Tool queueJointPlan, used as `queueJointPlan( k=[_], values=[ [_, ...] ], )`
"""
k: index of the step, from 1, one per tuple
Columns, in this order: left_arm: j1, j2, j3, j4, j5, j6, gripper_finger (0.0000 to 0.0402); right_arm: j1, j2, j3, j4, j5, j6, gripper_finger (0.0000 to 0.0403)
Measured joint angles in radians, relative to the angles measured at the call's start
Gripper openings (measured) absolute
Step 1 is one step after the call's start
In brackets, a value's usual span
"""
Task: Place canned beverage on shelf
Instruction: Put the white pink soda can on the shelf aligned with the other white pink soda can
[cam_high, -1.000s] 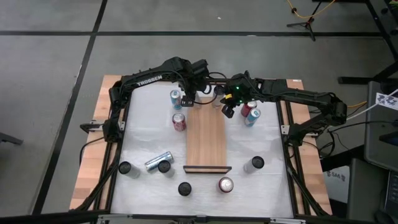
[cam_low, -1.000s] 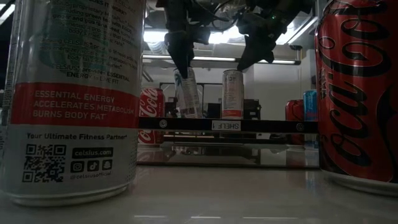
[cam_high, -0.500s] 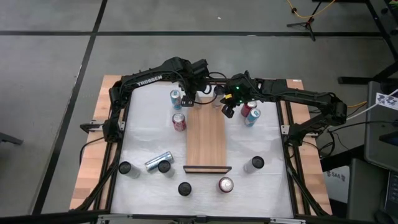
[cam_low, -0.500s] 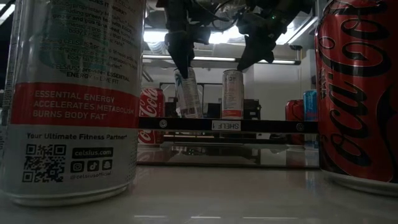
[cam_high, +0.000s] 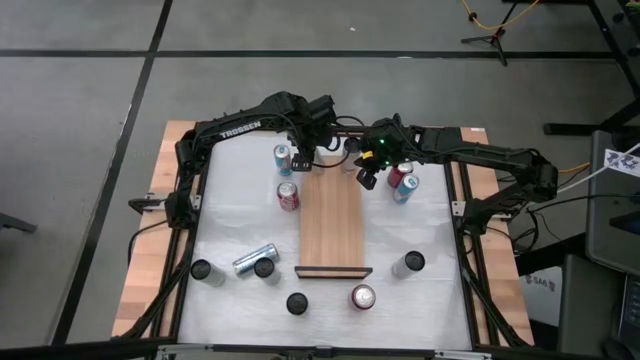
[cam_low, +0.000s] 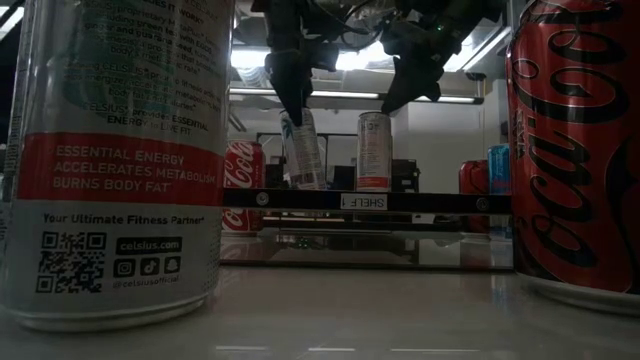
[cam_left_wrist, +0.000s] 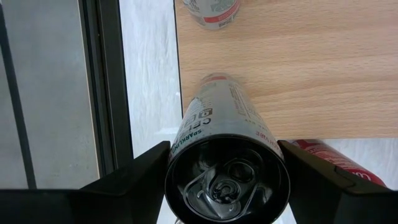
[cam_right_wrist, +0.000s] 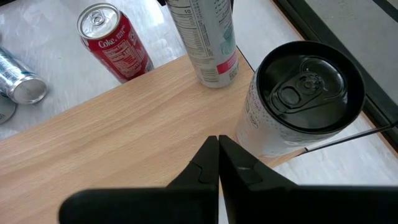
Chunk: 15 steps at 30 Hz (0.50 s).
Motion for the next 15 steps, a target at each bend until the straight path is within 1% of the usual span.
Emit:
queueJointPlan(
  k=[15],
  values=[
    [0.0, 0.0, 0.0, 0.009, 0.0, 0.0, 0.026, 0.0, 0.0, 0.0, 0.0, 0.0, 0.0, 0.0001]
  ],
)
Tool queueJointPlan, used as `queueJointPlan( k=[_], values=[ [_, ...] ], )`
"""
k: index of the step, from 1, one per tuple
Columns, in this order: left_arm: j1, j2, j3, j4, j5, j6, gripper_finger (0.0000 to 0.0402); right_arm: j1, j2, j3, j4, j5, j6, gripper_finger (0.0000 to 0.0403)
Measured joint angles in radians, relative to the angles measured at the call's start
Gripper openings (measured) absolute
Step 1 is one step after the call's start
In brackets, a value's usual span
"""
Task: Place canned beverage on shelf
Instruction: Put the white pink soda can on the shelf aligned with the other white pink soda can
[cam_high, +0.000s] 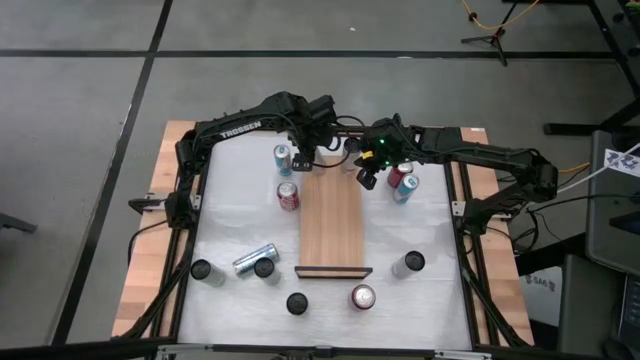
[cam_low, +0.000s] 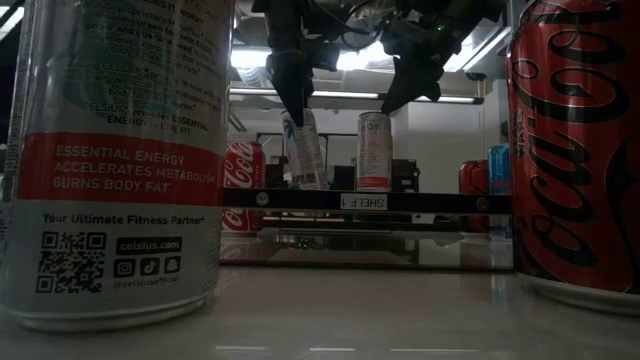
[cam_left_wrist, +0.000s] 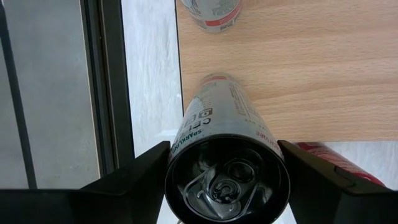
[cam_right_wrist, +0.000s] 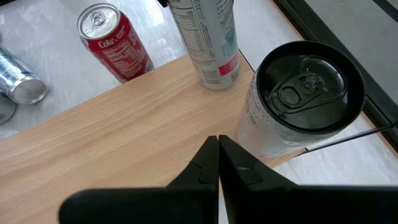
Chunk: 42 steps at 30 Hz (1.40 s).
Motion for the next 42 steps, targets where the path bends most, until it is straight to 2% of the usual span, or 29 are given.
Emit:
queueJointPlan(
  k=[13, 21, 25, 34, 42],
  values=[
    [0.0, 0.0, 0.0, 0.0, 0.008, 0.0, 0.0263, 0.0, 0.0, 0.0, 0.0, 0.0, 0.0, 0.0001],
    [0.0, 0.0, 0.0, 0.0, 0.008, 0.0, 0.0321, 0.0, 0.0, 0.0, 0.0, 0.0, 0.0, 0.0001],
    [0.0, 0.0, 0.0, -0.001, 0.005, -0.007, 0.0335, 0.0, 0.0, 0.0, 0.0, 0.0, 0.0, 0.0001],
    [0.0, 0.0, 0.0, -0.001, -0.05, -0.046, 0.0335, 0.0, 0.0, 0.0, 0.0, 0.0, 0.0, 0.0001],
    [-0.01, -0.004, 0.0, -0.015, -0.052, -0.053, 0.0335, 0.0, 0.0, 0.0, 0.0, 0.0, 0.0, 0.0001]
  ],
)
